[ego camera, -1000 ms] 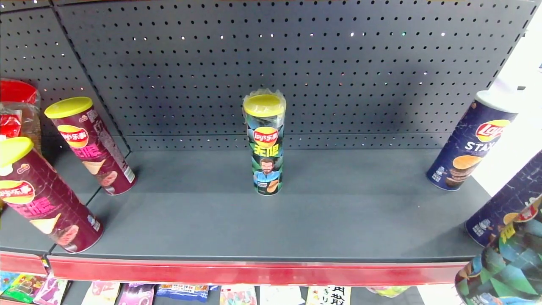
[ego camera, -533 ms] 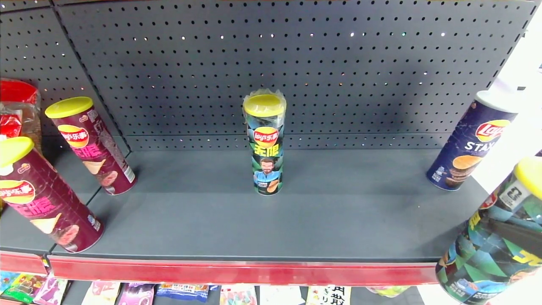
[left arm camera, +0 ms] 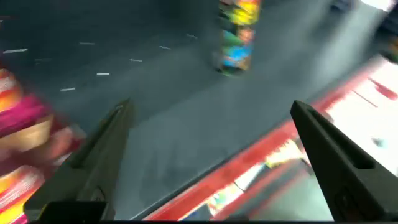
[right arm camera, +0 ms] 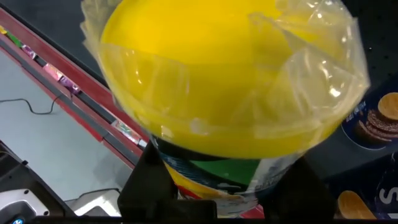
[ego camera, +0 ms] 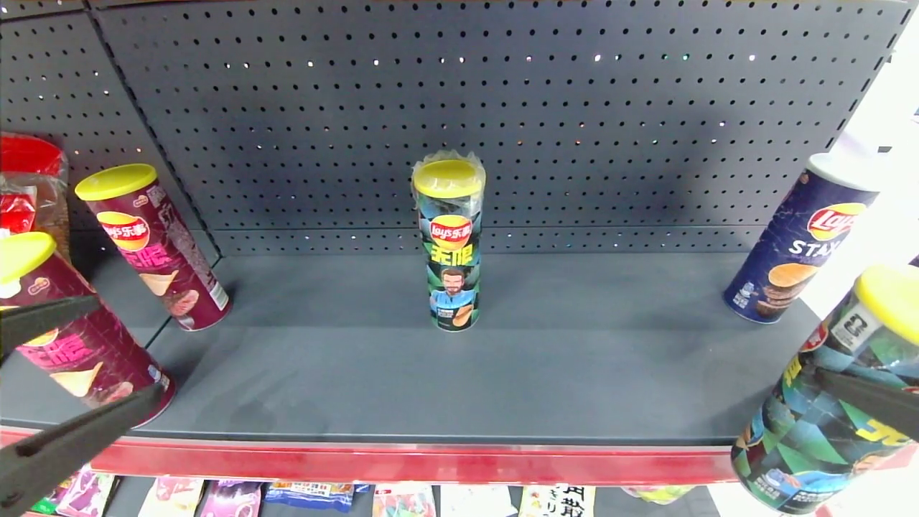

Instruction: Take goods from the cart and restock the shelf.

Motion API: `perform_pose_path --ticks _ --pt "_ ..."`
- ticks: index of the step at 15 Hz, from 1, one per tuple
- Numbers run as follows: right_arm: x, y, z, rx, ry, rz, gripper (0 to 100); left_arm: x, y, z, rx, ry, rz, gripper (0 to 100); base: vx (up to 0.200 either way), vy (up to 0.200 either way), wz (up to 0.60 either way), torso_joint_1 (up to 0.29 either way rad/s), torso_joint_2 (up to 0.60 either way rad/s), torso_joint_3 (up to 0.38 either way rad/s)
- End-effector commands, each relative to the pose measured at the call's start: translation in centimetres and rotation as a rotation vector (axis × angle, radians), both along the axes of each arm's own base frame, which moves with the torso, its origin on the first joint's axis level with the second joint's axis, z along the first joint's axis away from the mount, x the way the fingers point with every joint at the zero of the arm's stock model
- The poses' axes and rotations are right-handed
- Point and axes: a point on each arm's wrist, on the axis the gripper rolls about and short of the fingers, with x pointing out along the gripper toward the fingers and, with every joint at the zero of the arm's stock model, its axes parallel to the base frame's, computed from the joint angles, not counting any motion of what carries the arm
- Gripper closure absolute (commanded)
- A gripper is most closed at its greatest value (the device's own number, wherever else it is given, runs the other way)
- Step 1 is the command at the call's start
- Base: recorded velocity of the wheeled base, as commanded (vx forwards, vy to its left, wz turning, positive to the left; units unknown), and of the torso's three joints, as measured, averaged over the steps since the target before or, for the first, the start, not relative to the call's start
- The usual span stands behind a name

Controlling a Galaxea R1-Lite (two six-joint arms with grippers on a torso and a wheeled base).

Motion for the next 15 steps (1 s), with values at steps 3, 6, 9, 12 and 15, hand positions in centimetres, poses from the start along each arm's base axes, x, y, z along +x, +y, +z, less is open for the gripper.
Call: perform_pose_path --ticks 3,6,9,12,15 --pt "0.3 0.1 0.0 -0.003 0.007 -0.002 100 5.1 -2.6 -1.1 0.062 0.135 -0.143 0 0.000 0.000 0.00 0.000 0.00 0.000" --pt "0.3 0.1 0.0 -0.004 0.009 -0.004 100 9.1 -3.8 -1.0 0.056 0.114 -0.163 0 0.000 0.000 0.00 0.000 0.00 0.000" --pt "0.3 0.1 0.0 -0.003 0.007 -0.008 100 11.0 -4.5 -0.6 0.047 0.118 -0.208 0 0.000 0.000 0.00 0.000 0.00 0.000" --pt "0.3 0.0 0.0 -0.007 0.006 -0.022 100 13.0 -5.2 -0.3 0.057 0.109 -0.238 0 0.000 0.000 0.00 0.000 0.00 0.000" --pt "0.3 0.0 0.0 -0.007 0.007 -0.022 100 15.4 -6.1 -0.3 0.063 0.064 -0.253 0 0.000 0.000 0.00 0.000 0.00 0.000"
